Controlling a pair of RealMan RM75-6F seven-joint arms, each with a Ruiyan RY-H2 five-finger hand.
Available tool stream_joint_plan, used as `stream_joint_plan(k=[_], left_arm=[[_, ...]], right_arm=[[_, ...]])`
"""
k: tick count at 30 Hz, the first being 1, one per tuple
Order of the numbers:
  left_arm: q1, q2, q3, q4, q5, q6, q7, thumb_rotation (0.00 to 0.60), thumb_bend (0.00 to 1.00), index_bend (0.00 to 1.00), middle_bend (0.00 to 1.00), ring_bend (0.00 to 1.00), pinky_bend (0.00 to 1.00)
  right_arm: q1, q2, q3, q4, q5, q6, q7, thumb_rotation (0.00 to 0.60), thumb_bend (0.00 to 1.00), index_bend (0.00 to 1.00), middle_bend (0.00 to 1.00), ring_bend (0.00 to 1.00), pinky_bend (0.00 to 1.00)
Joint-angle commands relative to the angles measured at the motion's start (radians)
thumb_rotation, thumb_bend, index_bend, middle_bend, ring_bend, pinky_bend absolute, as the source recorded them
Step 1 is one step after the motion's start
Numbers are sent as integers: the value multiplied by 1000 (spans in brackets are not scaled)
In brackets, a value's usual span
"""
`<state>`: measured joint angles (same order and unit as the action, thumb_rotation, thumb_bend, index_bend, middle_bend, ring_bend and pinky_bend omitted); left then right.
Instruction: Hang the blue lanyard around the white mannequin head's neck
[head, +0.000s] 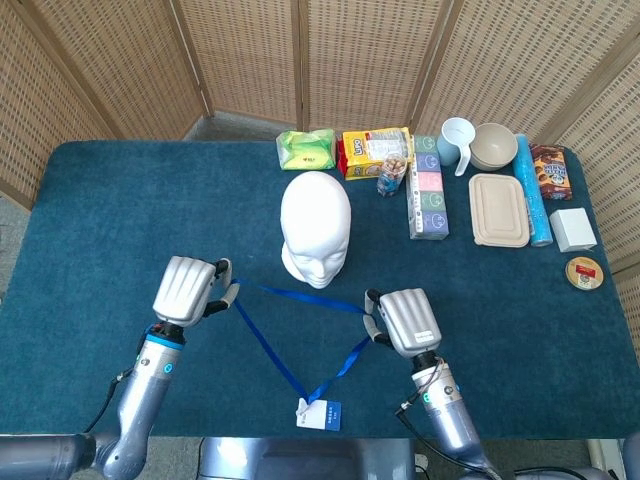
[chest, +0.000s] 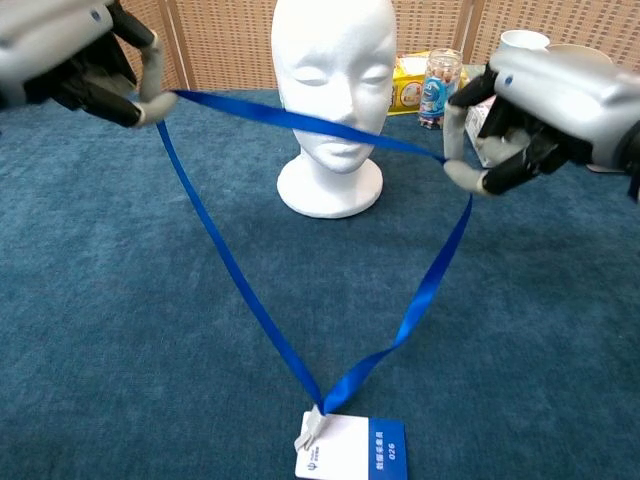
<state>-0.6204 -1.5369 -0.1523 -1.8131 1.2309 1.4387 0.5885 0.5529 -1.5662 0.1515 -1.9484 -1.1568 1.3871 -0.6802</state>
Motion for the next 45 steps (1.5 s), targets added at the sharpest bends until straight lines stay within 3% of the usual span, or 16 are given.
stream_joint_plan(k=[1, 11, 21, 33, 45], left_arm=[[15, 48, -11, -69, 40, 12, -27, 496, 409, 682, 1000, 1000, 1000], [17, 153, -87, -193, 77, 11, -47, 497, 409, 681, 1000, 1000, 1000], [-3, 211, -168, -257, 50, 0, -31, 499, 409, 682, 1000, 1000, 1000], [-62, 231, -250, -256, -73, -51, 0, 497, 410, 681, 1000, 1000, 1000], [-173, 186, -322, -169, -230, -119, 18, 496, 409, 682, 1000, 1000, 1000]], right_arm=[[-10, 49, 25, -65, -32, 7, 44, 551, 479, 608, 937, 1000, 1000], [-31, 174, 91, -186, -81, 14, 164, 551, 479, 608, 943, 1000, 1000], [-23, 252, 161, -218, -62, -19, 273, 551, 480, 610, 946, 1000, 1000], [54, 301, 269, -136, 76, -134, 400, 552, 479, 618, 948, 1000, 1000], [173, 291, 344, -28, 193, -210, 398, 551, 479, 620, 951, 1000, 1000]])
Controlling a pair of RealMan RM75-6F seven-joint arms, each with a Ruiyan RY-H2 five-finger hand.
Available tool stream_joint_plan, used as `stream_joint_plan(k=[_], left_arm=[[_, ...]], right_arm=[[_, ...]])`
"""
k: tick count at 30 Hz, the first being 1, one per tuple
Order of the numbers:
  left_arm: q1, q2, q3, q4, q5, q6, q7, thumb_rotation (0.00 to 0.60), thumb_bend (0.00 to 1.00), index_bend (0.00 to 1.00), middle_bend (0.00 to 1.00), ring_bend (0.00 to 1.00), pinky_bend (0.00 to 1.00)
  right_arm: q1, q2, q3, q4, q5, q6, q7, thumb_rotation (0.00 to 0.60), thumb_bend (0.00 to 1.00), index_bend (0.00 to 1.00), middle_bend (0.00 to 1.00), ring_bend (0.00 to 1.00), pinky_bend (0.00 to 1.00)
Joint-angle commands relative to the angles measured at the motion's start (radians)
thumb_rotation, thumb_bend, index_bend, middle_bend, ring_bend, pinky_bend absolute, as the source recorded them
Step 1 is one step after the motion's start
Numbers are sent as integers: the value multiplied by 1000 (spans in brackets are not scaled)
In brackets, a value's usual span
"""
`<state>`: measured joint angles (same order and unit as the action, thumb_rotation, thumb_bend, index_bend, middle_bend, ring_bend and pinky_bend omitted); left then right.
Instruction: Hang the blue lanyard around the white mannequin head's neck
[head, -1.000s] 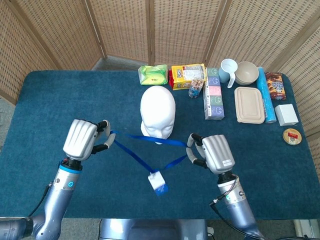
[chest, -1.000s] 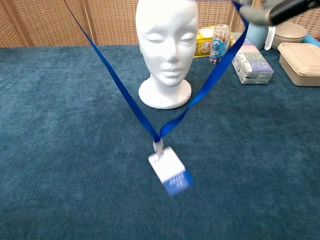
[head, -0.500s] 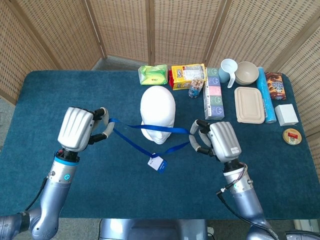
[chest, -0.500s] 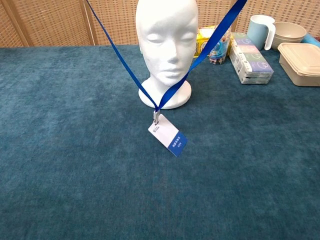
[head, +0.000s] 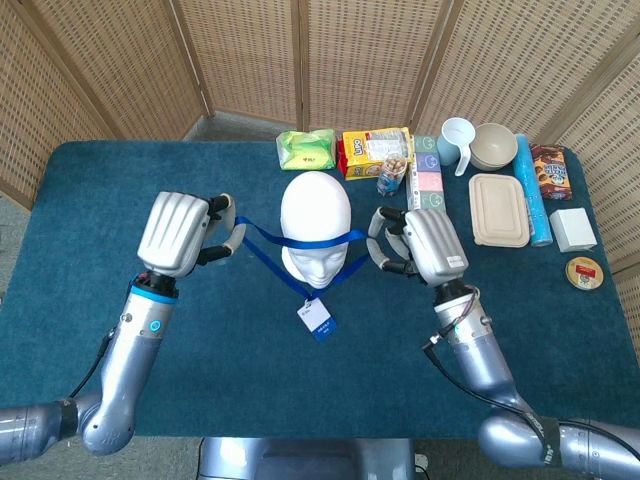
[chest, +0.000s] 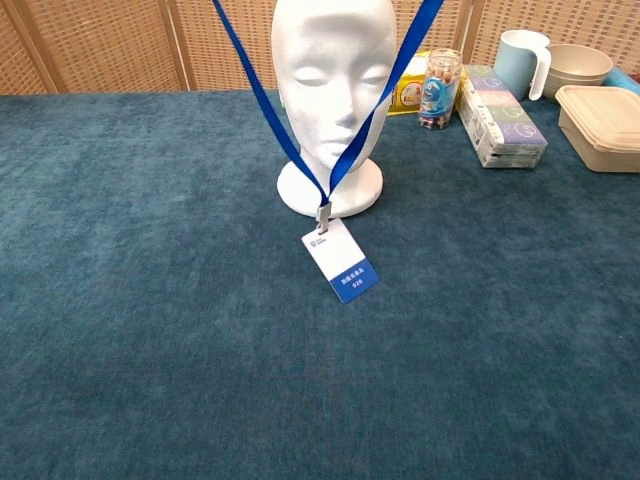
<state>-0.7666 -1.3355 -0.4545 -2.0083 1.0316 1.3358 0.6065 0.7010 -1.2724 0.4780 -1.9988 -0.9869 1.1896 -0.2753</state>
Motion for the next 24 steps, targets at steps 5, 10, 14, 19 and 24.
stream_joint_plan(k=[5, 10, 14, 19, 24], left_arm=[[-58, -30, -41, 60, -77, -27, -6, 495, 409, 681, 1000, 1000, 1000], [-103, -44, -62, 114, -139, -55, -12, 496, 409, 682, 1000, 1000, 1000], [-128, -54, -68, 150, -165, -61, -15, 495, 409, 682, 1000, 1000, 1000], [-152, -65, -75, 200, -202, -76, -36, 497, 409, 682, 1000, 1000, 1000], [-172, -77, -84, 240, -238, -93, -58, 496, 409, 683, 1000, 1000, 1000]], right_arm=[[58, 0, 39, 53, 60, -27, -11, 553, 480, 623, 953, 1000, 1000], [111, 3, 69, 116, 126, -66, -9, 555, 479, 625, 957, 1000, 1000], [150, 5, 85, 166, 173, -100, -3, 554, 479, 625, 957, 1000, 1000], [186, 15, 104, 216, 220, -138, 20, 552, 480, 626, 959, 1000, 1000], [212, 20, 107, 257, 255, -160, 25, 551, 480, 628, 959, 1000, 1000]])
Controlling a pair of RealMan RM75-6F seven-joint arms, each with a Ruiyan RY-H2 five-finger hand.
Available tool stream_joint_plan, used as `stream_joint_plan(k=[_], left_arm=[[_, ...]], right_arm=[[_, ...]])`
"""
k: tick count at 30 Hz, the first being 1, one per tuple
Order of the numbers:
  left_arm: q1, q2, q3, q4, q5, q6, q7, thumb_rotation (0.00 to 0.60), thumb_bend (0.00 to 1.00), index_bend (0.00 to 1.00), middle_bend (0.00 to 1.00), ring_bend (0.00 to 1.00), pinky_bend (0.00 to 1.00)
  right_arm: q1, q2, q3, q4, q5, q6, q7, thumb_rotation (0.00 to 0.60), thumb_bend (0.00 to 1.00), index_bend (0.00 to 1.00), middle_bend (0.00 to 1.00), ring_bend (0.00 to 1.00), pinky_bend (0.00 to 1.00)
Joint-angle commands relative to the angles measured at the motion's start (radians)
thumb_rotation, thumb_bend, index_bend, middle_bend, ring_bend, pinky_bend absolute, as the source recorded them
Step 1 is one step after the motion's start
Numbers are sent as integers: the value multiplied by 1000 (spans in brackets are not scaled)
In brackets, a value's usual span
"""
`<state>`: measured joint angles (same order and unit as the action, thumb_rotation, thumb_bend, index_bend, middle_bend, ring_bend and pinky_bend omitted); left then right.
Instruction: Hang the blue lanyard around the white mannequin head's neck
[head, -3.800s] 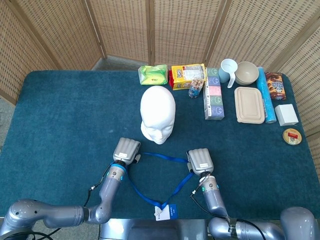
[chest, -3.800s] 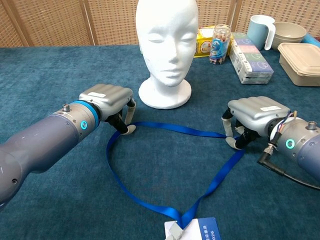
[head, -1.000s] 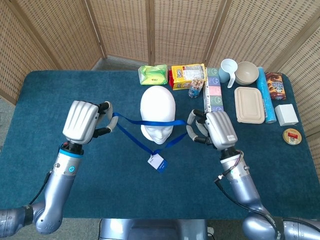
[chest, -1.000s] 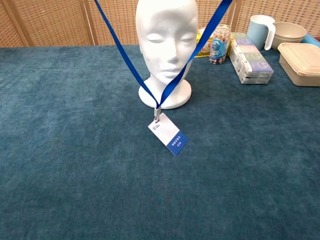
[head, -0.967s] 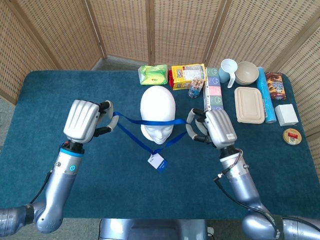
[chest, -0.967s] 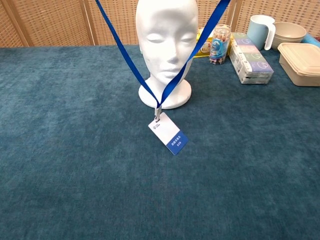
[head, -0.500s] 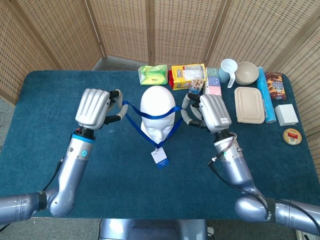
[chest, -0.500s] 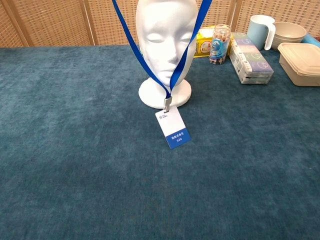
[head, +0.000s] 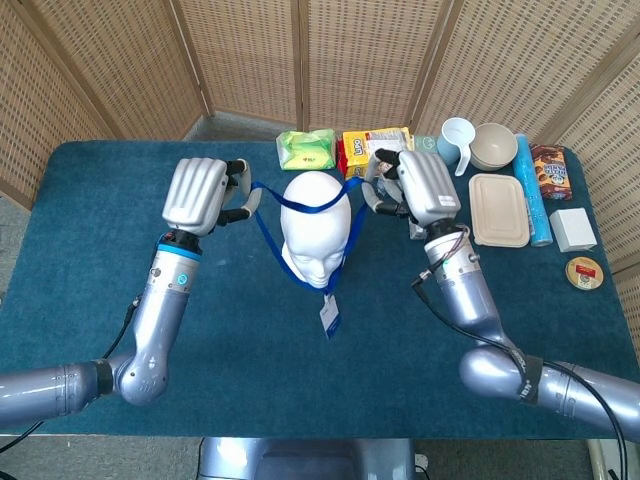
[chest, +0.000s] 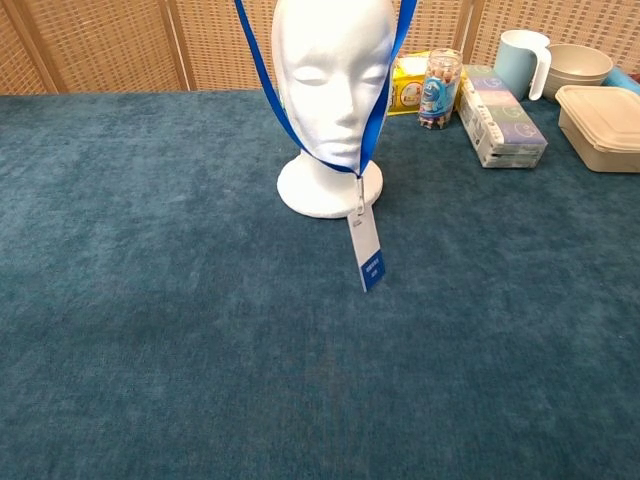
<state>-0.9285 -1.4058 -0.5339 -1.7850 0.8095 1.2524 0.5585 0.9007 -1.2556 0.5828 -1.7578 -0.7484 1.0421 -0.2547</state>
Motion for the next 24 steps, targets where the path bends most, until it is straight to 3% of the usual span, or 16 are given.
stream_joint_plan(k=[1, 11, 24], left_arm=[[-13, -8, -6, 22, -23, -13, -12, 498, 409, 683, 1000, 1000, 1000], [-68, -53, 10, 156, -80, -55, -21, 497, 409, 682, 1000, 1000, 1000], [-102, -108, 34, 295, -93, -80, -55, 497, 409, 681, 1000, 1000, 1000]], right_arm=[[15, 4, 2, 21, 23, -16, 5, 550, 480, 629, 959, 1000, 1000], [90, -12, -17, 159, 111, -90, -2, 550, 480, 630, 959, 1000, 1000], [134, -44, -47, 275, 142, -121, 22, 551, 479, 630, 959, 1000, 1000]])
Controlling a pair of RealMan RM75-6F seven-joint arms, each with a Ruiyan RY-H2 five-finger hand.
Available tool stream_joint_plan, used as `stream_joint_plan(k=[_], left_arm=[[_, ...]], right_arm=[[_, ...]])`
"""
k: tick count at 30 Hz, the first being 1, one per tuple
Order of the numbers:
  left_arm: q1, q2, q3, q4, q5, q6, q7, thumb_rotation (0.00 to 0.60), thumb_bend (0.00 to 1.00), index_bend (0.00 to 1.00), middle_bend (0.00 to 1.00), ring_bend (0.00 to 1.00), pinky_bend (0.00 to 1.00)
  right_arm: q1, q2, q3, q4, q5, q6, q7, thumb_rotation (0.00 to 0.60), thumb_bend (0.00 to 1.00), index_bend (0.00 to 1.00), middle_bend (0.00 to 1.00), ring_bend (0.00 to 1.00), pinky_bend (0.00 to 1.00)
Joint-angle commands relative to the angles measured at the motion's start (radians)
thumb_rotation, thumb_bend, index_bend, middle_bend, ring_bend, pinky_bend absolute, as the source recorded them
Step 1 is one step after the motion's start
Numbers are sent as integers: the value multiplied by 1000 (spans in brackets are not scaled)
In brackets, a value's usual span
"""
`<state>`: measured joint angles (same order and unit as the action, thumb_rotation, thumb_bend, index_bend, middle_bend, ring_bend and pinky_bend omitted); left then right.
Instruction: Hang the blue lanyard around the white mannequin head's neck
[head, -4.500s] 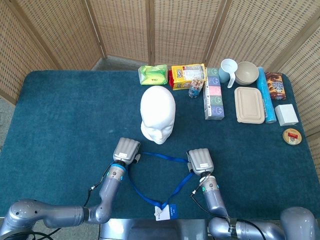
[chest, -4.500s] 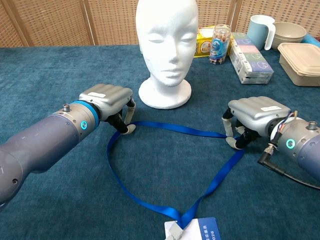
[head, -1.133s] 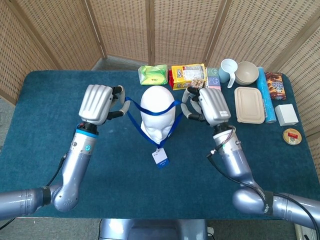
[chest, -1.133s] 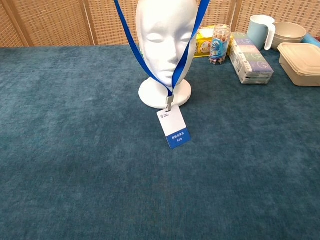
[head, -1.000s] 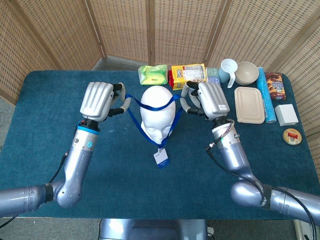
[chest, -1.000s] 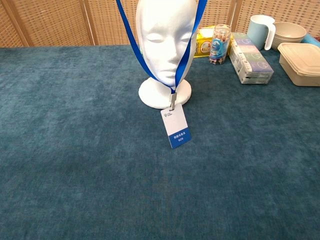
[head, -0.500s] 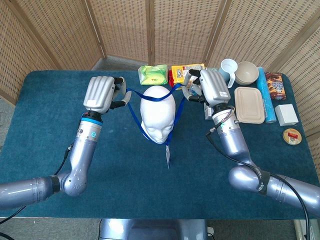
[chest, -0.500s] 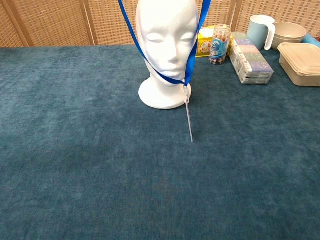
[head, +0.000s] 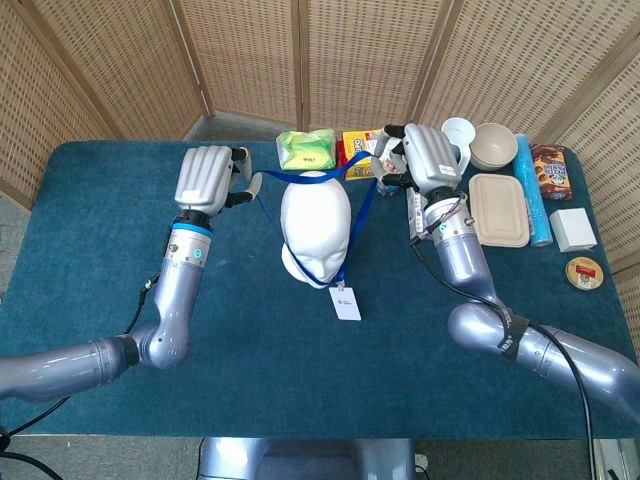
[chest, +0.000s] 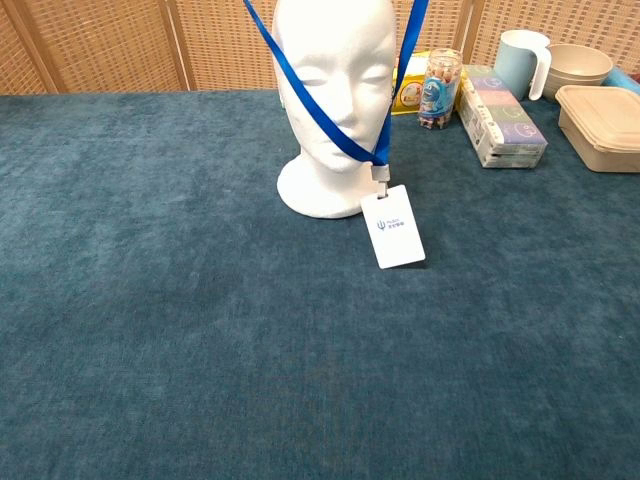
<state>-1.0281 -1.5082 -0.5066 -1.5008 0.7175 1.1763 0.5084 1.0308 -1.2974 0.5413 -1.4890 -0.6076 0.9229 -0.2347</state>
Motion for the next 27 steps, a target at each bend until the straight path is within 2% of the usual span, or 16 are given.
stream_joint_plan(k=[1, 9, 18, 21, 23, 25, 27], left_arm=[[-2, -7, 11, 16, 1, -5, -5, 496, 409, 682, 1000, 1000, 1000], [-1, -26, 26, 68, 6, -9, -24, 499, 409, 682, 1000, 1000, 1000], [4, -72, 49, 157, 34, -16, -64, 499, 405, 682, 1000, 1000, 1000], [6, -76, 59, 165, 47, -20, -63, 487, 362, 682, 1000, 1000, 1000], [8, -73, 69, 162, 51, -29, -55, 470, 325, 660, 999, 996, 987], [9, -66, 74, 151, 39, -42, -39, 455, 287, 549, 907, 871, 895], [8, -47, 78, 125, 3, -69, -3, 454, 244, 354, 653, 570, 666]], right_arm=[[4, -2, -8, 9, 1, -2, 2, 551, 479, 630, 959, 1000, 1000], [19, -21, -31, 45, 2, -4, -5, 550, 479, 630, 959, 1000, 1000], [49, -59, -58, 137, 20, -14, -38, 548, 480, 630, 950, 1000, 1000], [50, -61, -67, 151, 14, -20, -42, 549, 479, 623, 888, 990, 1000], [51, -62, -78, 163, 5, -27, -49, 549, 477, 599, 802, 910, 994], [52, -59, -83, 168, 8, -45, -49, 535, 473, 554, 696, 775, 928], [55, -53, -86, 175, 20, -80, -46, 484, 466, 479, 564, 629, 761]])
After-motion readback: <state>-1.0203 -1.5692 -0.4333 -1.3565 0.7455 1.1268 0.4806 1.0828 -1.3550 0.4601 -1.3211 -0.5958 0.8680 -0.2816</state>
